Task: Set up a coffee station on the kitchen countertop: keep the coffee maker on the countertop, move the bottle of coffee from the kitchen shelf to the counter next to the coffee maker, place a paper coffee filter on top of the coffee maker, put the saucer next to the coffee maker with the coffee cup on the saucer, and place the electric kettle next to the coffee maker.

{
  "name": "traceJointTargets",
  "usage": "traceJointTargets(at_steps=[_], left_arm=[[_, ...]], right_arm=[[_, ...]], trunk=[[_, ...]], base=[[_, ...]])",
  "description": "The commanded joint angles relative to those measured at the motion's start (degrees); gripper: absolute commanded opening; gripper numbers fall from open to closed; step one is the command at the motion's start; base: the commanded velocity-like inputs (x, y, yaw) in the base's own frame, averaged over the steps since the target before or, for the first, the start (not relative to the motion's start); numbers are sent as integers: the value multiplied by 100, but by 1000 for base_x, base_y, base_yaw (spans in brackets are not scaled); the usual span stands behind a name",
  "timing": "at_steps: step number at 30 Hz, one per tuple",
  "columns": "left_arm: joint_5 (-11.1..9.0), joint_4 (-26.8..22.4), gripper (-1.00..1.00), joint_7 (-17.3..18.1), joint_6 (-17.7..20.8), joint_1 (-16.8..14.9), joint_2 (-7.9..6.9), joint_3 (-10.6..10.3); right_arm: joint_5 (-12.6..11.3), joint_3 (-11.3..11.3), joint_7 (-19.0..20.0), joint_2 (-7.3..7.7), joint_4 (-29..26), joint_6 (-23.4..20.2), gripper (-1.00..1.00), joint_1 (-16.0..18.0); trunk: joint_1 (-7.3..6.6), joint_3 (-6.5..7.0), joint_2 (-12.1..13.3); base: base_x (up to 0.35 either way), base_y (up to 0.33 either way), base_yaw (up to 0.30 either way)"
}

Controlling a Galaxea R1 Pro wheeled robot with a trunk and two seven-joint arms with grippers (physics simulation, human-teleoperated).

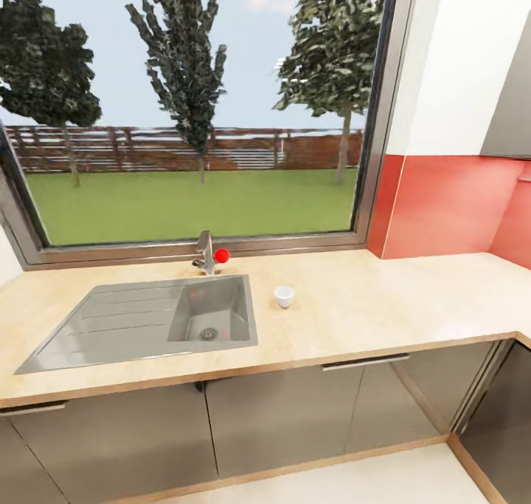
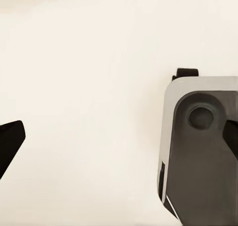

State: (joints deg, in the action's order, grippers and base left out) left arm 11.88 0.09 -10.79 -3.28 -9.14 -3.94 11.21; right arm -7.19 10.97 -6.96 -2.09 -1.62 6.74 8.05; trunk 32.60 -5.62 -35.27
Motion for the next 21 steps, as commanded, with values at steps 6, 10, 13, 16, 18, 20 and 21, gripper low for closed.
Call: traceJointTargets(at_steps=[6,10,13,16,18,20,21], left_arm=[[60,9,100,-19,-30,29,1,48],[59,9,100,-19,-35,34,0,50],[55,4,100,-19,-39,34,0,54],[53,1,100,-19,-40,35,-1,56],[52,1,100,-19,-41,35,-2,57],[52,0,100,-19,-41,35,-2,57],[52,0,100,-19,-41,35,-2,57]], right_arm=[[-61,48,-16,2,4,19,100,3],[-61,47,-16,3,4,18,100,3],[-62,46,-16,1,4,14,100,3],[-63,46,-16,5,4,18,100,3],[-63,46,-16,3,4,19,100,3],[-63,46,-16,0,4,18,100,3],[-63,46,-16,-1,4,18,100,3]], trunk=[[-1,-10,-9],[-1,-10,-9],[-1,-10,-9],[-1,-10,-9],[-1,-10,-9],[-1,-10,-9],[-1,-10,-9]], base=[[-253,-157,280],[-252,-156,280],[-128,-80,204],[-45,-28,76],[-17,-11,29],[-9,-5,15],[-3,-2,5]])
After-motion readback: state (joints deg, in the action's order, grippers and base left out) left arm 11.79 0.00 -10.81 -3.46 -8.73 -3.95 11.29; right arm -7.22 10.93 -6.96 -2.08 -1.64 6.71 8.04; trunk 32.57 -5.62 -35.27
